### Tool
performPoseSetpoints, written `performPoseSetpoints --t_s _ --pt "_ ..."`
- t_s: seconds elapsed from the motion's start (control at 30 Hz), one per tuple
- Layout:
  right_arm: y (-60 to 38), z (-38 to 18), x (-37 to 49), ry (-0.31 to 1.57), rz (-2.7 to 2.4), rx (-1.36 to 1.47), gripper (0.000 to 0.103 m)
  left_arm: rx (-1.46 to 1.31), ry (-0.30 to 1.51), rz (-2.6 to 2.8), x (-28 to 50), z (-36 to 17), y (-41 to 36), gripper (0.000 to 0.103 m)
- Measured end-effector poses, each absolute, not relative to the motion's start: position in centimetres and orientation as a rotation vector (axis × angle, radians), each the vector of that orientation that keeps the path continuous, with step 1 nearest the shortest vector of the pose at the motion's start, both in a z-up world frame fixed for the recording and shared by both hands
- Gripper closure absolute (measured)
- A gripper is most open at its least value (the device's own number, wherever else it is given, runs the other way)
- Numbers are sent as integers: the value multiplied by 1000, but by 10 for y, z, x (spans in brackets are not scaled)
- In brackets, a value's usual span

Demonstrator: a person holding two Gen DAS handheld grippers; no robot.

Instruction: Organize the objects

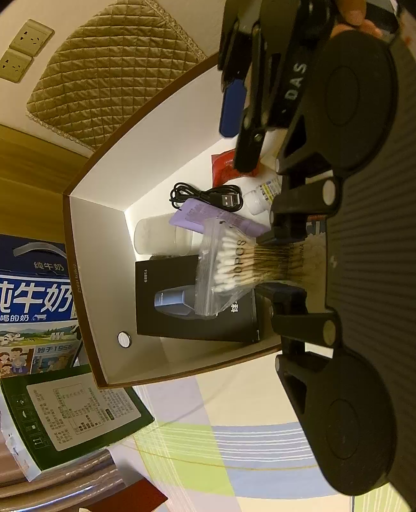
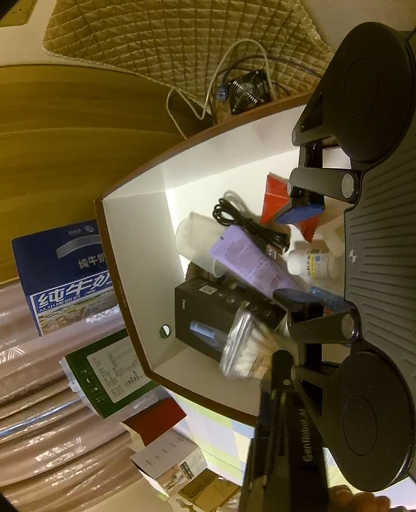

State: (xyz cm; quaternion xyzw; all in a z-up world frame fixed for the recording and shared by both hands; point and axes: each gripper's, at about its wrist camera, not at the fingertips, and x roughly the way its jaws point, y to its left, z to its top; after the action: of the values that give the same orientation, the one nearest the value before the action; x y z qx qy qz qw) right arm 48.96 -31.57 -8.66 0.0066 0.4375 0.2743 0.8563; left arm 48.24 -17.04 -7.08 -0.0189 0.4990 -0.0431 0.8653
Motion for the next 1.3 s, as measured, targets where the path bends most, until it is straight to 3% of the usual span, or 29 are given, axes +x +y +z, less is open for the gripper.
performPoseSetpoints --t_s 0.1,0.4,0.63,0.87,1.3 --pt "-319 -82 483 902 576 2 43 -37 1035 -91 480 -68 -169 69" --pt "-326 -67 458 860 596 -15 16 -22 987 -95 463 -53 -169 46" --pt "-330 -60 437 843 606 -26 2 -30 934 -101 440 -34 -168 29" --pt "-340 -53 418 838 599 -17 2 -52 866 -112 402 -12 -163 7" --pt "-345 -34 362 820 560 28 2 -31 817 -21 320 4 -135 1"
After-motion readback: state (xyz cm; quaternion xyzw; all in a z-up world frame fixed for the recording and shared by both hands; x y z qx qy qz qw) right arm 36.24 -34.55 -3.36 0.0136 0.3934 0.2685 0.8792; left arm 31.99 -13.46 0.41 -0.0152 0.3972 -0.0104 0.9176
